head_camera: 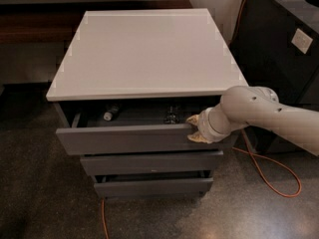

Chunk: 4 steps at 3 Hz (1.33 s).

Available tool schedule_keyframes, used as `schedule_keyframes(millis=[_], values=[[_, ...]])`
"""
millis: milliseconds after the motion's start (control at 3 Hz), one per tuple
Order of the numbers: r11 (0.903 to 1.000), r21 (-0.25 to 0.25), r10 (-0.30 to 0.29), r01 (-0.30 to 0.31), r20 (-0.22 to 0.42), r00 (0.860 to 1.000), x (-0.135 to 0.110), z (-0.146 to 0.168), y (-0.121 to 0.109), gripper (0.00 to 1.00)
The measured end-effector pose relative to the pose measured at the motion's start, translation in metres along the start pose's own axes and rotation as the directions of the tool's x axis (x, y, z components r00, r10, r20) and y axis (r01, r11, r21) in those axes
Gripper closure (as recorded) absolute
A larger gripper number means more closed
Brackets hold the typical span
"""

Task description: Pick water bottle from top drawer and place on counter

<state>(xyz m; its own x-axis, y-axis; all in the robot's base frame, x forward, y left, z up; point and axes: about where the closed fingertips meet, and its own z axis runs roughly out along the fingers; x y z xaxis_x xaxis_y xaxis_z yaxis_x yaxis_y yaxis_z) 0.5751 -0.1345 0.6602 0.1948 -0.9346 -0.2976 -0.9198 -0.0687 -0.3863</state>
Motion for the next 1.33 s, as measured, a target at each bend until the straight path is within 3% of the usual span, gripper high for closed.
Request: schedule_keyframes(millis=[333, 1000, 1333], values=[[0.9998, -0.011, 0.014, -0.014, 0.023, 1.000, -0.005, -0.008, 0.019, 1.00], [0.9998, -0.011, 0.015, -0.014, 0.024, 1.000, -0.006, -0.010, 0.018, 1.00], [0.9991, -0.039, 0.019, -0.017, 0.068, 0.997, -0.022, -0.019, 0.045, 1.00]])
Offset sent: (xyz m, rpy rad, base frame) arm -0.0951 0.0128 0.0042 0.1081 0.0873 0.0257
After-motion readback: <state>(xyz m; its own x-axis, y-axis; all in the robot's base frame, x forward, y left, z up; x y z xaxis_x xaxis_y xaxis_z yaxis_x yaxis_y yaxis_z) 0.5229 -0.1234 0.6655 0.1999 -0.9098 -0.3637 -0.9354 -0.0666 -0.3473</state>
